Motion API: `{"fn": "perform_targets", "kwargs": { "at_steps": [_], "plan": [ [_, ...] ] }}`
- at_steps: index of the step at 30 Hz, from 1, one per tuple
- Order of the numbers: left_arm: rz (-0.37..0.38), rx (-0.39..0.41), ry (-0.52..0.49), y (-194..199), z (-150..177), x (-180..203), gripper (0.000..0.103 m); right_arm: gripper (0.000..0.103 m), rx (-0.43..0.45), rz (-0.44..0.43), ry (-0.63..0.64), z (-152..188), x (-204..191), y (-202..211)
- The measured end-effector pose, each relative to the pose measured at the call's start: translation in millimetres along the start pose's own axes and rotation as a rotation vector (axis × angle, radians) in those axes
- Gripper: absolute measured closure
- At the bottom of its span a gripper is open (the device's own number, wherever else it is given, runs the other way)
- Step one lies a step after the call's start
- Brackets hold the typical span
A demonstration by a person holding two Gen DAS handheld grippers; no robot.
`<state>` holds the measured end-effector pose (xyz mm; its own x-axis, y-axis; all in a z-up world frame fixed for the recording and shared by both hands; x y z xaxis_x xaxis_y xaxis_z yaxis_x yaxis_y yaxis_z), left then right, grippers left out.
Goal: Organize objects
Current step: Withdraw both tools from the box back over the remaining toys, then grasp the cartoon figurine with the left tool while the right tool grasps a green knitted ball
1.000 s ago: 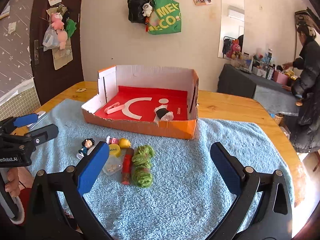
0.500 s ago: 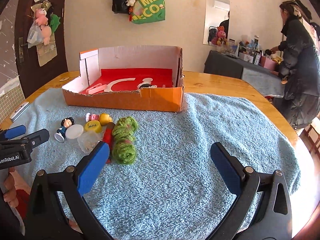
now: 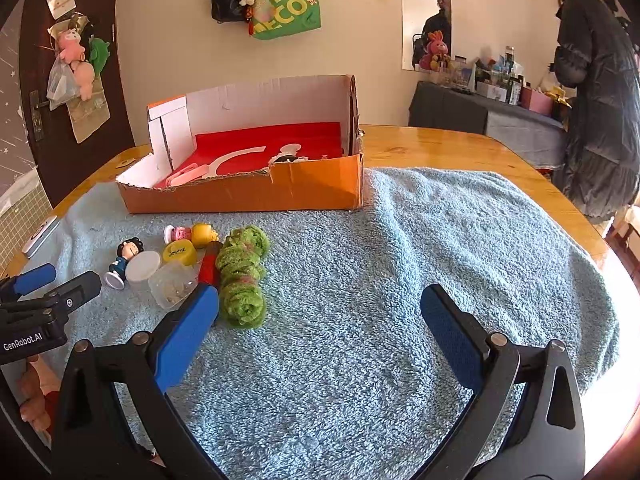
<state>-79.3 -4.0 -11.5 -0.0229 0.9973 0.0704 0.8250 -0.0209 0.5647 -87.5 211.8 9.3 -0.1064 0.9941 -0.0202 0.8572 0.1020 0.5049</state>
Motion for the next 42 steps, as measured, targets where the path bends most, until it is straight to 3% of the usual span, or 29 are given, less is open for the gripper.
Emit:
{"fn": "perform_targets", "kwargs": {
  "at_steps": [13,25,35,42],
  "plan": [
    [0.008,-0.068,-0.046,-24,-3,1,0.0,0.0,-0.078,-0.026,0.063,-4,-12,-27],
    [0.023,-0.094,-0.086,-33,-7,2,0.001,0.0,-0.128,-0.061,0.031,8,-8,-35],
    [-0.051,-0.061,-0.093,-32,-12,-17,0.001,0.0,-0.121,-0.055,0.052,8,-9,-32],
    [0.008,-0.075,-0.12,-40,-9,-4,0.017,0.0,-0.093,-0.071,0.081,5,-11,-28]
  ]
}}
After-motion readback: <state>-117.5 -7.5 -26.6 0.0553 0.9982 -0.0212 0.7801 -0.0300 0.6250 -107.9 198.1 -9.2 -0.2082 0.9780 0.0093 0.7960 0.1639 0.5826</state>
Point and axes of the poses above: each gripper's, at about its wrist camera, not at the fingertips, and y roughly against the way its jaws point, x to its right, z to its underside, the point moved 6 cm from there along -y, roughly the way its jaws point, and after that the axes turned 6 degrees about x, right-handed, at the moved point
